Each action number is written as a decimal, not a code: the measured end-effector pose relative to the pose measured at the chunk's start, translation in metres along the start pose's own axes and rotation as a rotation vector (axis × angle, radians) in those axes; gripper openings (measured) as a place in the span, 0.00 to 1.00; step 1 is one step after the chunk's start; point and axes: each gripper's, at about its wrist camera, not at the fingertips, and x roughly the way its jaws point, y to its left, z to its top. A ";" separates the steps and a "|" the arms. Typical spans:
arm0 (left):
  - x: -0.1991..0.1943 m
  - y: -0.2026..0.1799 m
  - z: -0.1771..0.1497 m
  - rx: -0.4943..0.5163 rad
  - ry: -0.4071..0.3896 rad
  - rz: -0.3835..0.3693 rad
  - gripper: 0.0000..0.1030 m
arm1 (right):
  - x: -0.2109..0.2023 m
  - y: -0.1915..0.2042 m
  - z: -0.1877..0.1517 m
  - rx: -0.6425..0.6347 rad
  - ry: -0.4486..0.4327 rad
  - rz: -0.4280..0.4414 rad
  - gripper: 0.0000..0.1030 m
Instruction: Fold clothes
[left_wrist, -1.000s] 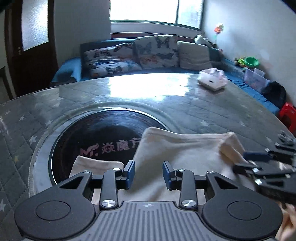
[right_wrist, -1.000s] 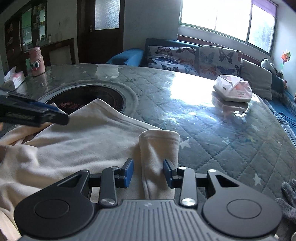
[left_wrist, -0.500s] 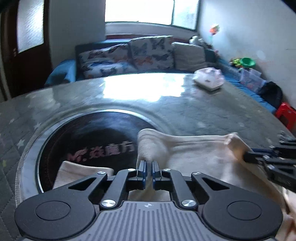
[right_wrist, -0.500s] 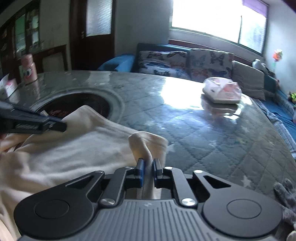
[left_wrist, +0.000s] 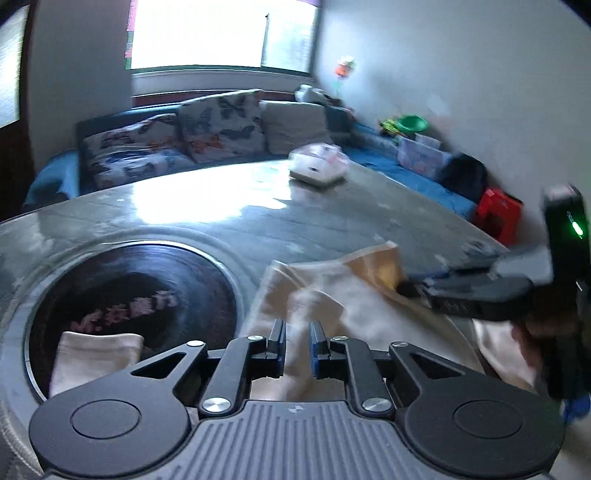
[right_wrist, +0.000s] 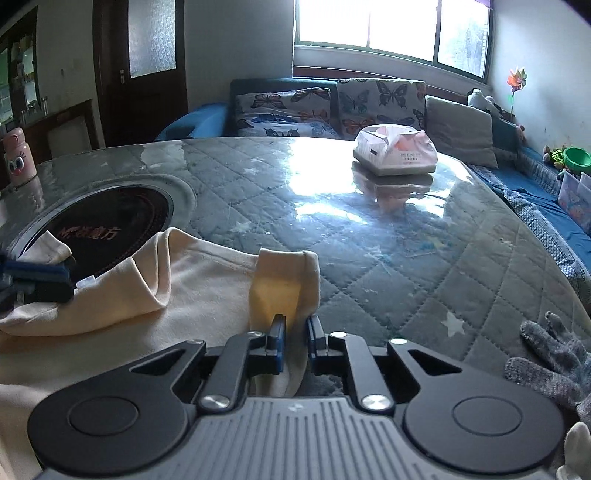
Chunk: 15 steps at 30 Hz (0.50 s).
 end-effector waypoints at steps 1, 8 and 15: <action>0.002 0.001 0.000 -0.001 0.007 0.001 0.20 | 0.000 0.000 0.000 0.001 -0.001 0.002 0.12; 0.017 -0.003 -0.006 0.033 0.062 -0.030 0.40 | -0.001 0.000 0.000 0.000 0.001 0.008 0.14; 0.019 0.007 -0.006 0.028 0.037 0.024 0.07 | 0.001 -0.001 0.004 -0.022 0.008 0.029 0.11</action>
